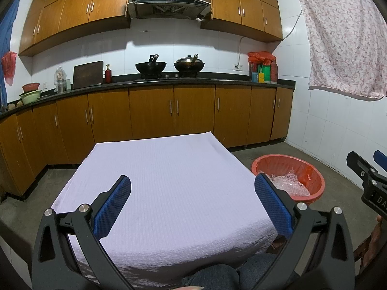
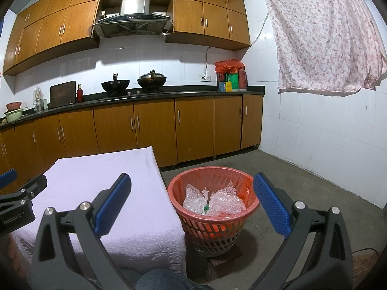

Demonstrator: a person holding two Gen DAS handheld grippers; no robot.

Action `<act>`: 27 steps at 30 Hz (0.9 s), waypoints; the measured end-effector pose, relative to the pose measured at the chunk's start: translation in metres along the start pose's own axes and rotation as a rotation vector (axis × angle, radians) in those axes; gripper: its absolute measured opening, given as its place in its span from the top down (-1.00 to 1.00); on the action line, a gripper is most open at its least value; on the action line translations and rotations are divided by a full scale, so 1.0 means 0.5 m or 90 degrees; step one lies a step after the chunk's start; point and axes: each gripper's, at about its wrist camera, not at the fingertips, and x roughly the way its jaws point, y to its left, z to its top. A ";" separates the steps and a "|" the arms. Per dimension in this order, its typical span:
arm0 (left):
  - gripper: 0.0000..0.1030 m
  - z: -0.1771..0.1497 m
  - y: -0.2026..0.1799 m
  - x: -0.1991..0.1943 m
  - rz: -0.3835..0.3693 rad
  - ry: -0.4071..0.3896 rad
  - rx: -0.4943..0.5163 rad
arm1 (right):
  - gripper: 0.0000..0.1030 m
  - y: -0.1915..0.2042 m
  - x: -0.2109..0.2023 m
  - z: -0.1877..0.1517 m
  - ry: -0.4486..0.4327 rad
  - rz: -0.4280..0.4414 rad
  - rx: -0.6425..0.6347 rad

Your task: Collect trash

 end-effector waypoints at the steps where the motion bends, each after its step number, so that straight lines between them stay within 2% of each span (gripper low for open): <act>1: -0.97 0.000 0.000 0.000 0.000 0.000 0.000 | -0.92 0.000 0.000 0.000 0.000 0.000 0.000; 27: -0.97 -0.003 -0.004 -0.001 0.000 0.000 0.000 | -0.92 -0.001 -0.003 -0.001 0.000 0.000 0.002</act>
